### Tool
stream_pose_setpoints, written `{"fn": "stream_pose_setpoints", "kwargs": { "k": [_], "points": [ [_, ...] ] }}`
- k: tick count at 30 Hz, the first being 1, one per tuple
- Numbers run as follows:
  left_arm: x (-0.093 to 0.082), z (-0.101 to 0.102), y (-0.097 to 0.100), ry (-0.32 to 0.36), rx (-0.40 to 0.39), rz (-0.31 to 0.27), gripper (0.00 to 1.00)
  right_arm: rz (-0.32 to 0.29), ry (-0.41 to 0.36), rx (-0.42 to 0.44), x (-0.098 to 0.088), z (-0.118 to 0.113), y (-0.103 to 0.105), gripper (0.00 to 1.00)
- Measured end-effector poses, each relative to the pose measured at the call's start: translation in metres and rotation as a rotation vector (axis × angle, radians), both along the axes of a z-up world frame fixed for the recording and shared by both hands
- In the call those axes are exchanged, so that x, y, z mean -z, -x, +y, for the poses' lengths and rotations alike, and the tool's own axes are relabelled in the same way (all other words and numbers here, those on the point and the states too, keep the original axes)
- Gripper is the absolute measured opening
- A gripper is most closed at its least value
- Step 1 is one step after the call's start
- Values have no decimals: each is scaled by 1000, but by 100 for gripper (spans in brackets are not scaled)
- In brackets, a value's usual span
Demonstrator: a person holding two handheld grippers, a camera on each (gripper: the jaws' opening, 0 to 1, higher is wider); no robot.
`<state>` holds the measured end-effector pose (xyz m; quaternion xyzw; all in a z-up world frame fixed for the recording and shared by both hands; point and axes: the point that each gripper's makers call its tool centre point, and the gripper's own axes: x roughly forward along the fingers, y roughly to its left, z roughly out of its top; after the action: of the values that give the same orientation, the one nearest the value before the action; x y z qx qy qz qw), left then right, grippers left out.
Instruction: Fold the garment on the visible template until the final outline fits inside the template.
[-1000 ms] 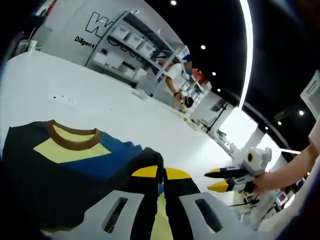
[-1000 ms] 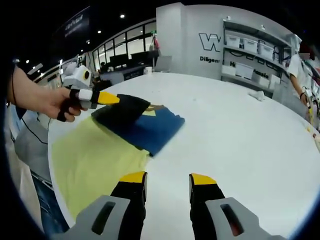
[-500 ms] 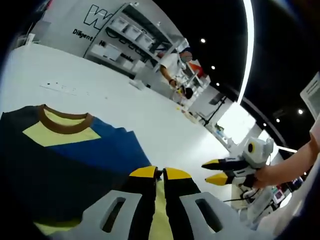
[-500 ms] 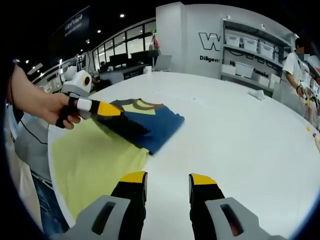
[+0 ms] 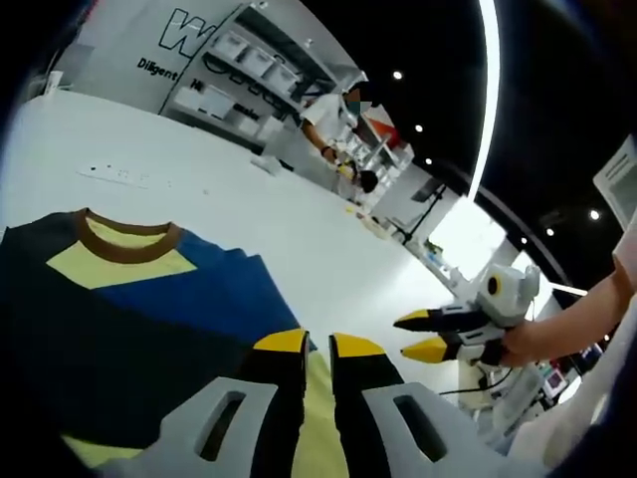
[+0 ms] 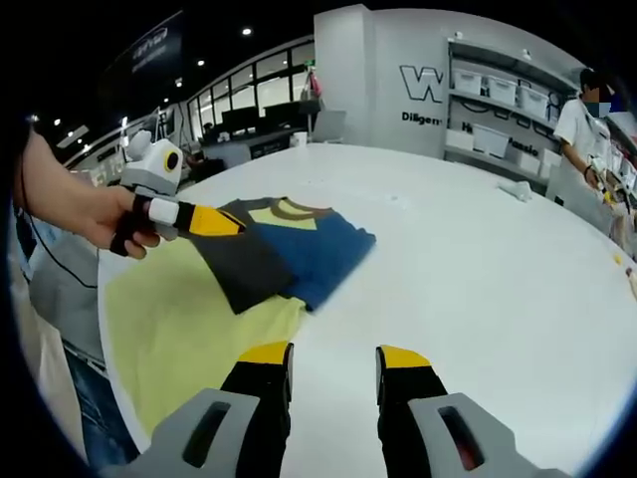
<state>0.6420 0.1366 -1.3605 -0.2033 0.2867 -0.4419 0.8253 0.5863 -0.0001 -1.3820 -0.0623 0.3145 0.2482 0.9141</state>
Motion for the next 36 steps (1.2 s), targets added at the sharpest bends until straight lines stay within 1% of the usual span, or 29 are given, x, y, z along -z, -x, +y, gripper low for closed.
{"fn": "stream_pose_setpoints", "kwargs": {
  "k": [6, 11, 17, 20, 28, 31, 33, 35, 36],
  "points": [
    [-2, 8, 5, -24, 17, -23, 8, -1, -2, -13, 0, 5, -1, 27],
    [-2, 22, 13, -54, 49, -48, 10, -2, -4, -23, 0, 10, -1, 27],
    [4, 47, 20, -113, 71, -73, 10, -1, -7, -40, 1, 16, -1, 27],
    [4, 59, 24, -126, 73, -75, 10, -1, -7, -50, 1, 21, -1, 27],
    [14, 94, 42, -196, 105, -84, 10, -6, -10, -87, 2, 32, -1, 26],
    [14, 107, 47, -217, 120, -92, 12, -4, -12, -99, 2, 36, 0, 26],
    [15, 115, 52, -242, 141, -103, 12, -5, -15, -115, 2, 40, 1, 26],
    [16, 124, 60, -281, 183, -122, 13, -7, -15, -133, 2, 43, 3, 26],
    [16, 131, 65, -312, 217, -142, 13, -5, -10, -151, 2, 46, 5, 26]
  ]
}}
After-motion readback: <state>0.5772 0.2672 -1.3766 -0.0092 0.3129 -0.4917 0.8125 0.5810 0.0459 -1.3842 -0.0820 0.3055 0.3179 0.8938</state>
